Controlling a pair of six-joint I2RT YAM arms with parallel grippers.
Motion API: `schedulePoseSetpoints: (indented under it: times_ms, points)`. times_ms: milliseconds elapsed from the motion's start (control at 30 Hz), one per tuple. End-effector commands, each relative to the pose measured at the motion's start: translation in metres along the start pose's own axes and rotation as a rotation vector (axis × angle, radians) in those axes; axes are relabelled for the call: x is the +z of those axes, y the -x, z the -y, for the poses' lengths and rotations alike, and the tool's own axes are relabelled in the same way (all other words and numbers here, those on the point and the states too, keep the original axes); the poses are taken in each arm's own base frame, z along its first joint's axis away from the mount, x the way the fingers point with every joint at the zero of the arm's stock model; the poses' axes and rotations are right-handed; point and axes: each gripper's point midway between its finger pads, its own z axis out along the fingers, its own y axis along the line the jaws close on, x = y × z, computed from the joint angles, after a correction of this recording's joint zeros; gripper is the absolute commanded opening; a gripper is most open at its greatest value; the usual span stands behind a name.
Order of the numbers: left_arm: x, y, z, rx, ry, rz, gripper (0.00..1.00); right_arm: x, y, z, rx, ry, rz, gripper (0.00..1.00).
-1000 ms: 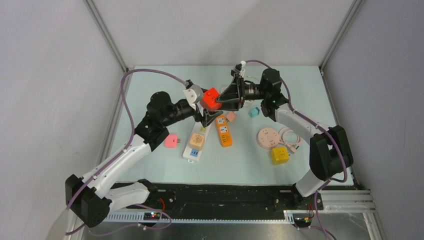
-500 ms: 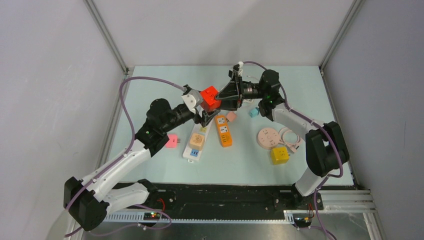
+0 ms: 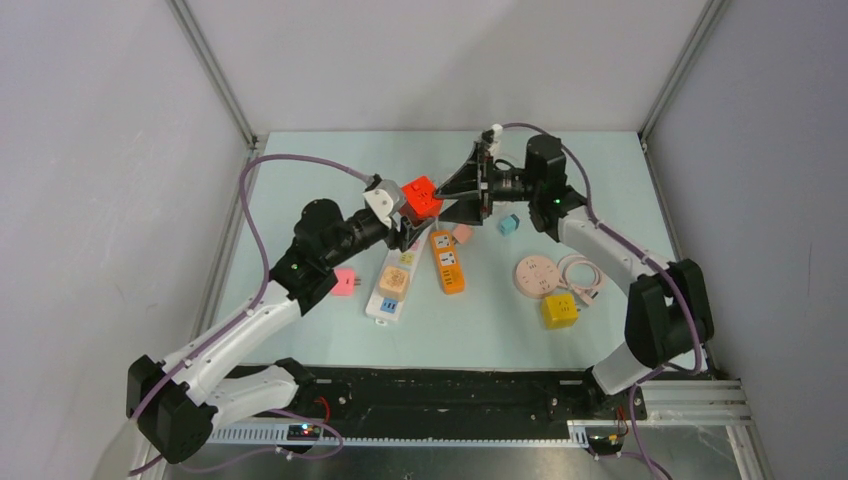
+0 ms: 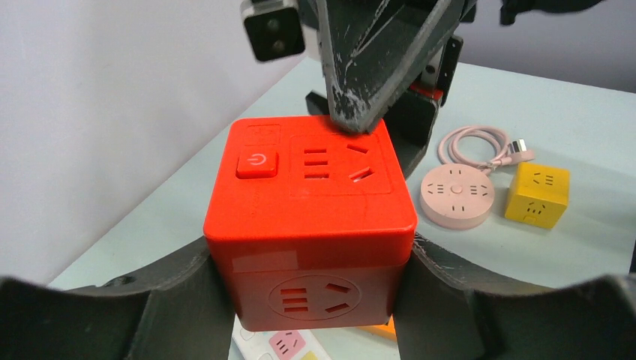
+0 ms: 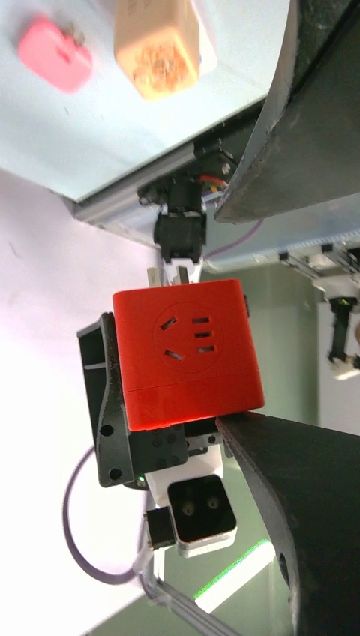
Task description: Insert the plug
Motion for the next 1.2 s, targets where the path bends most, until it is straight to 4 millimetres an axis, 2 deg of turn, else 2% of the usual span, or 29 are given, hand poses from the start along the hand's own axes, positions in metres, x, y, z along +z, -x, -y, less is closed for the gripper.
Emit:
schedulePoseSetpoints:
  times_ms: [0,33,67,100,133,167,233,267,300,333,400,500,867,1033,1167]
  points:
    - [-0.003,0.034,0.001,0.058,-0.009,0.108,0.00,-0.027,0.020,-0.004,-0.158,-0.127,0.166,0.96]
    - [-0.003,0.033,0.002,0.060,-0.014,0.104,0.00,-0.031,0.023,0.003,-0.184,-0.174,0.185,0.96]
    - [-0.003,0.030,0.002,0.059,-0.018,0.093,0.00,-0.033,0.025,-0.006,-0.221,-0.192,0.198,0.96]
    - [-0.003,0.028,0.004,0.064,-0.025,0.089,0.00,-0.035,0.024,0.004,-0.246,-0.267,0.208,0.96]
    - [-0.004,0.027,0.004,0.064,-0.026,0.083,0.00,-0.036,0.026,-0.008,-0.303,-0.284,0.225,0.96]
    - [-0.004,0.026,0.003,0.066,-0.024,0.081,0.00,-0.036,0.024,0.002,-0.351,-0.363,0.231,0.96]
    - [-0.004,0.024,0.003,0.074,-0.025,0.072,0.00,-0.033,0.026,-0.010,-0.478,-0.453,0.256,0.96]
    - [-0.004,0.022,0.004,0.075,-0.026,0.064,0.00,-0.028,0.015,-0.005,-0.531,-0.499,0.211,0.96]
    - [-0.004,0.021,0.003,0.080,-0.026,0.057,0.00,-0.028,0.022,-0.012,-0.579,-0.545,0.250,0.97]
    - [-0.004,0.021,0.003,0.083,-0.027,0.058,0.00,-0.025,0.019,-0.007,-0.622,-0.596,0.237,0.97]
    - [-0.004,0.019,0.004,0.087,-0.028,0.048,0.00,-0.020,0.018,-0.013,-0.677,-0.629,0.251,0.97]
    - [-0.004,0.017,0.003,0.090,-0.025,0.037,0.00,-0.015,0.017,-0.020,-0.719,-0.633,0.260,0.98]
    - [-0.003,0.015,0.001,0.103,-0.022,0.022,0.00,0.011,-0.001,-0.012,-0.842,-0.711,0.143,0.92]
    - [-0.003,0.014,0.000,0.109,-0.022,0.015,0.00,0.020,-0.005,-0.013,-0.837,-0.686,0.134,0.94]
    - [-0.003,0.014,0.000,0.112,-0.020,0.013,0.01,0.024,-0.006,-0.008,-0.824,-0.686,0.122,0.90]
